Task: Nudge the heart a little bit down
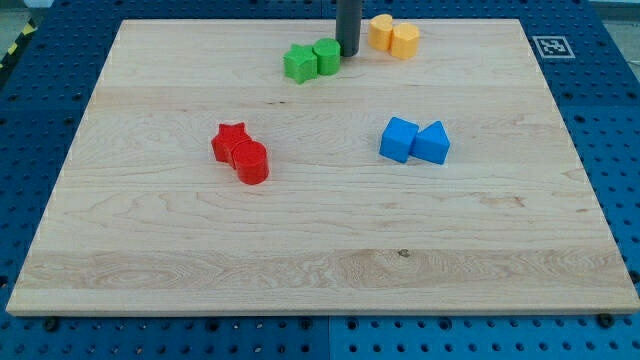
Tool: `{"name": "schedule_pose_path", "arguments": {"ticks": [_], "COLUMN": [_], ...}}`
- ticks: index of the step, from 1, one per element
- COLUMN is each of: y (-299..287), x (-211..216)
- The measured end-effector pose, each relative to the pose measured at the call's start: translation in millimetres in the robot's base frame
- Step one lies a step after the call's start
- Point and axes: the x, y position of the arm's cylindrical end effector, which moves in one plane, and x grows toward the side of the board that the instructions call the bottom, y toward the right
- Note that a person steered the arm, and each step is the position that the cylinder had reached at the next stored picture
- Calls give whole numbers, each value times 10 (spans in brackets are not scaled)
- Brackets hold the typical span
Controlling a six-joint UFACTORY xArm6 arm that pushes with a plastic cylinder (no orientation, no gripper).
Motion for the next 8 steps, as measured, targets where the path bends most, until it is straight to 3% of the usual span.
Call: {"name": "schedule_pose_path", "arguments": {"ticks": [1,4,6,8], "y": [-114,-103,371,399], "x": [1,-669,-680,-625]}}
